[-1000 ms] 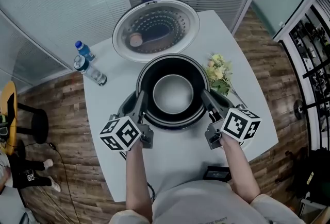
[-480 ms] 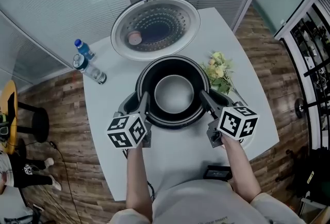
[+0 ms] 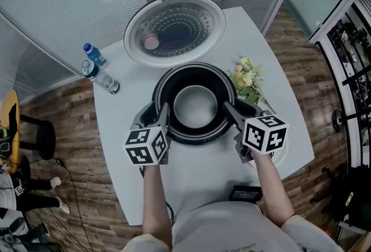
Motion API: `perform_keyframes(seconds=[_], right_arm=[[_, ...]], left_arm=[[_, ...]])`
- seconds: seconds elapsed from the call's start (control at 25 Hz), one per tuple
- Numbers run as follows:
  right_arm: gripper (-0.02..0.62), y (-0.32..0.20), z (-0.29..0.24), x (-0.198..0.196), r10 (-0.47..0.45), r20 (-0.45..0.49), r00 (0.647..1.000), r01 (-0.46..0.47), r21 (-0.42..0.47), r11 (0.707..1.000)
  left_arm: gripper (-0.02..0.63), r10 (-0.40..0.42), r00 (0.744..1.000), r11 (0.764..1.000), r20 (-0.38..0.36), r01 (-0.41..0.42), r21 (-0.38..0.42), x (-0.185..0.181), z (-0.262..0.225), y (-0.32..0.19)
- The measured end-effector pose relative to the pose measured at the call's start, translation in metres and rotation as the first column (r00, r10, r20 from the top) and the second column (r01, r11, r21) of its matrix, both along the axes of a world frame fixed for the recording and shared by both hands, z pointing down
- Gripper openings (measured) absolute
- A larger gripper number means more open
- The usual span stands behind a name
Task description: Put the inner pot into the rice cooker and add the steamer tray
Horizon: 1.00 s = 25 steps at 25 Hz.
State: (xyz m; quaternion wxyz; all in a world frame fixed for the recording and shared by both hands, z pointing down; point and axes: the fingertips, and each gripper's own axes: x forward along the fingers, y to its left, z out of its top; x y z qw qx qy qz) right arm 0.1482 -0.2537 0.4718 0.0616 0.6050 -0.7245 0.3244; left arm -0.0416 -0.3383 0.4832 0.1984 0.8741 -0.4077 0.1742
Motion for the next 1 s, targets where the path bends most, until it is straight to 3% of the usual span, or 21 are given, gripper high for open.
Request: perform_keyframes(seconds=[0.16,0.28,0.36,0.68,1.0], right_arm=[[0.132,-0.001,0.001,-0.002,-0.01,-0.073,0.997,0.01,0.007,1.0],[0.138,0.0,0.003,0.0,0.005,-0.175,0.985,-0.003,0.012,1.0],[0.14,-0.001,0.004,0.002,0.01,-0.239,0.971,-0.007,0.016,1.0],[0.155,0.005,-0.004,0.004,0.027,-0.249,0.968,-0.017,0.042,0.999],[0.155,0.047,-0.018,0.011,0.068,-0.223,0.973,-0.053,0.073,0.996]], left_arm=[[0.135,0.007,0.992,0.998,0.123,-0.014,0.062,0.0,0.004,-0.001],[0.153,0.004,0.962,0.989,0.275,-0.044,0.141,0.003,0.009,0.001],[0.179,0.005,0.949,0.985,0.316,-0.059,0.16,0.007,0.011,0.002],[0.227,-0.019,0.968,0.992,0.249,-0.013,0.128,-0.005,0.007,0.004],[0.227,-0.05,0.998,0.996,0.047,0.046,0.082,-0.026,-0.014,0.044]])
